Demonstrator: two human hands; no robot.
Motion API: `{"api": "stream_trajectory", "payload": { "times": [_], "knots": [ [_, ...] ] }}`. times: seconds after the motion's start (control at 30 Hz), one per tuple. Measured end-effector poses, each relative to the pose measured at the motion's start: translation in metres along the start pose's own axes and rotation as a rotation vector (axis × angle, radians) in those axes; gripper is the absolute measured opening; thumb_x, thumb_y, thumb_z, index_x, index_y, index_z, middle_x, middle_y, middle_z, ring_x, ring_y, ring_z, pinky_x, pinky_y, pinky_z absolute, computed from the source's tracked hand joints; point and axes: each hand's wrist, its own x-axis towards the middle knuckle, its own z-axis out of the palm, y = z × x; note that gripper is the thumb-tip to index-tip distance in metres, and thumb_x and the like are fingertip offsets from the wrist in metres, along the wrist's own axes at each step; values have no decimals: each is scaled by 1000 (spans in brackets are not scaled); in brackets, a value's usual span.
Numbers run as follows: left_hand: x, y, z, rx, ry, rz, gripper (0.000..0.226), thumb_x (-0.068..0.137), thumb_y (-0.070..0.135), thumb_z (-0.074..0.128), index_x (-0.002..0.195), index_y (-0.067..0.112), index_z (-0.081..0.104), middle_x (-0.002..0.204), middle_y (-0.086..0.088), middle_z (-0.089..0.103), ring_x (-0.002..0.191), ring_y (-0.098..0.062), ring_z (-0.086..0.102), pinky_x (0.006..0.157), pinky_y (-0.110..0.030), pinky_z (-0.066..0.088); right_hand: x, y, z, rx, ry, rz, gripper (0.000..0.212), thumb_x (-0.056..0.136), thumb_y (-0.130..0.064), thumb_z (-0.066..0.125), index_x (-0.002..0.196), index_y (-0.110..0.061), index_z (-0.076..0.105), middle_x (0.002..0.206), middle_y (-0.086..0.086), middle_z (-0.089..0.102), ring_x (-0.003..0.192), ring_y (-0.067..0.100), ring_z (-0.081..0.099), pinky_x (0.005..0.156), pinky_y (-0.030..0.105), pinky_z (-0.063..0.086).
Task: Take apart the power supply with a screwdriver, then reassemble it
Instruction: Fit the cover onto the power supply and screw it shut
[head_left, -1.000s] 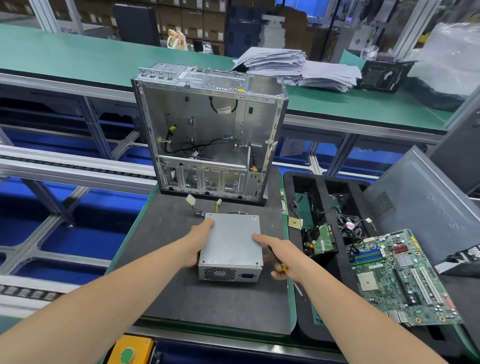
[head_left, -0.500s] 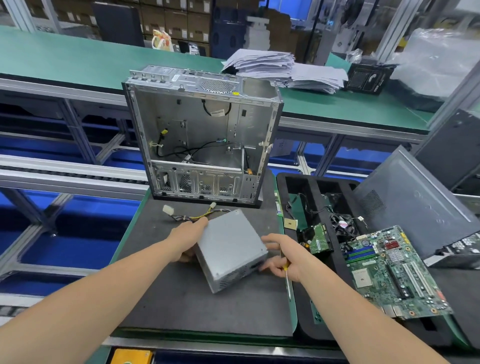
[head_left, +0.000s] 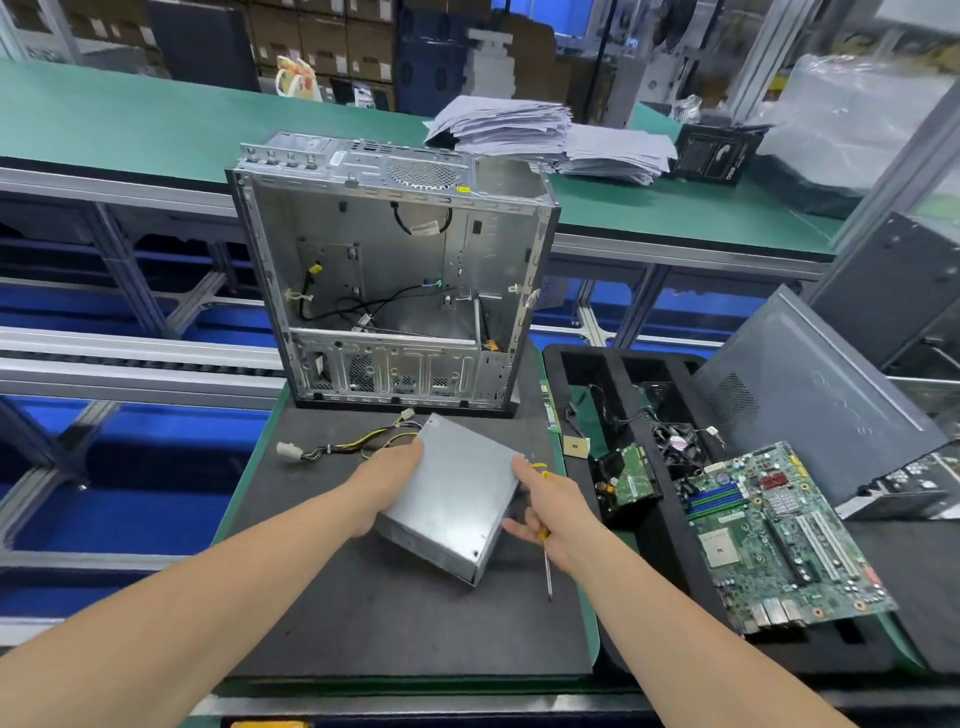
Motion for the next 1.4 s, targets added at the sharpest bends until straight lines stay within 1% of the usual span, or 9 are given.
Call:
{"api": "stream_trajectory", "payload": {
  "times": [0.2, 0.3, 0.47, 0.6, 0.7, 0.87, 0.97, 1.2, 1.4],
  "knots": [
    [-16, -16, -11, -349, 103, 225, 48, 101, 66, 42, 117, 33, 74, 120, 11, 75, 113, -15, 70, 111, -47, 48, -14, -19, 18, -32, -185, -375, 31, 102, -36, 69, 132, -43, 65, 118, -6, 76, 70, 7, 55, 61, 31, 58],
    [-25, -32, 1, -590, 55, 311, 48, 105, 62, 42, 125, 31, 72, 124, 12, 75, 117, -7, 69, 116, -47, 43, -18, -13, 22, -70, -237, -494, 53, 105, -25, 65, 152, -42, 48, 137, -11, 70, 67, -1, 59, 57, 24, 53],
    [-46, -32, 20, -743, 181, 288, 48, 82, 77, 61, 112, 43, 77, 118, 19, 75, 120, -10, 65, 116, -44, 40, -17, 5, 15, -66, -277, -514, 71, 104, -17, 65, 165, -28, 29, 162, -23, 38, 143, 2, 48, 59, 28, 54],
    [-57, -13, 27, -656, 380, 150, 50, 78, 86, 55, 75, 38, 66, 95, 19, 63, 108, -16, 56, 98, -43, 40, -29, 8, 6, -10, -322, -463, 64, 97, -27, 76, 152, -44, 48, 153, -22, 53, 97, -3, 71, 50, 30, 52],
    [-58, -13, 33, -580, 425, 118, 35, 91, 68, 51, 77, 36, 56, 91, 17, 53, 106, -24, 48, 86, -41, 35, -43, 13, 11, -30, -260, -291, 81, 74, -62, 84, 147, -51, 52, 150, -18, 56, 39, 5, 43, 52, 35, 58],
    [-58, -36, 39, -467, 470, 144, 34, 92, 59, 48, 83, 27, 54, 89, 11, 52, 82, 0, 45, 72, -38, 33, -51, 21, 28, -63, -176, -107, 101, 64, -81, 75, 155, -49, 43, 135, 6, 62, 47, 16, 18, 58, 40, 63],
    [-58, -39, 38, -445, 444, 165, 31, 93, 58, 51, 84, 29, 56, 94, 9, 55, 84, 1, 44, 68, -33, 33, -50, 21, 30, -82, -138, -105, 90, 71, -73, 76, 152, -49, 47, 157, 23, 42, 48, 17, 19, 60, 41, 64],
    [-70, -13, 34, -429, 389, 101, 42, 71, 69, 43, 84, 31, 54, 93, 12, 54, 102, -26, 49, 84, -41, 35, -45, 7, 33, -148, -74, -124, 93, 68, -75, 70, 152, -42, 50, 114, 11, 61, 41, 16, 27, 61, 42, 65],
    [-63, -15, 31, -502, 255, 143, 28, 88, 61, 52, 98, 35, 60, 107, 18, 57, 108, -14, 54, 92, -44, 39, -44, -2, 36, -94, -31, -67, 78, 72, -82, 67, 135, -35, 66, 91, 3, 45, 44, 16, 23, 60, 47, 65]
  ]
}}
